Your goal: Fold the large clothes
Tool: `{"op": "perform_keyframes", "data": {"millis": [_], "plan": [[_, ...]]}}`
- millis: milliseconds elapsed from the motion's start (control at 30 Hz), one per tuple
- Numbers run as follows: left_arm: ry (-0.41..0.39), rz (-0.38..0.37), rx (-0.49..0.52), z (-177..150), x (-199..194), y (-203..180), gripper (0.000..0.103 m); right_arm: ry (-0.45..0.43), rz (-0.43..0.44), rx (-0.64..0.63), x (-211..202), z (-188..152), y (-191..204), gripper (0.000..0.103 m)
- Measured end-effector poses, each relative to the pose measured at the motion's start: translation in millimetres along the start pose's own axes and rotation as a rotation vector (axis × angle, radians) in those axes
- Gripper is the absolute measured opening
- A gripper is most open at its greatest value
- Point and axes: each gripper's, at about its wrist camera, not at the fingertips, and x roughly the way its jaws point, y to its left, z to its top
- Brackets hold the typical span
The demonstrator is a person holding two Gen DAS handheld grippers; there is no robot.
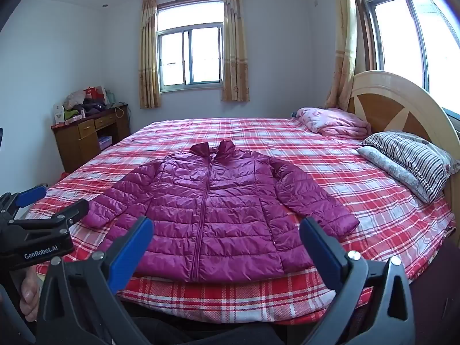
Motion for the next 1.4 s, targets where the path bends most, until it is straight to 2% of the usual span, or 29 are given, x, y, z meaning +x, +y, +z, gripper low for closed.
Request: {"op": "perform_keyframes", "data": {"millis": [100, 300, 367, 633, 1400], "plan": [[-0.007, 0.008, 0.004, 0, -1, -4, 0.102, -0.001, 0.003, 0.005, 0, 0, 0, 0.103], [0.033, 0.013, -0.023, 7, 9, -6, 0.102, 0.005, 0.002, 0.002, 1, -2, 1, 0.103], [0.016, -0.004, -0.046, 0, 4, 7, 0.102, 0.005, 0.005, 0.008, 3, 0, -2, 0.103], [0.011, 0.015, -0.051, 0, 5, 11, 0.102, 0.010, 0.005, 0.007, 3, -3, 1, 0.103], [0.014, 0.036, -0.045, -2, 9, 10, 0.102, 0.043, 0.013, 0.016, 12, -10, 2, 0.103]]}}
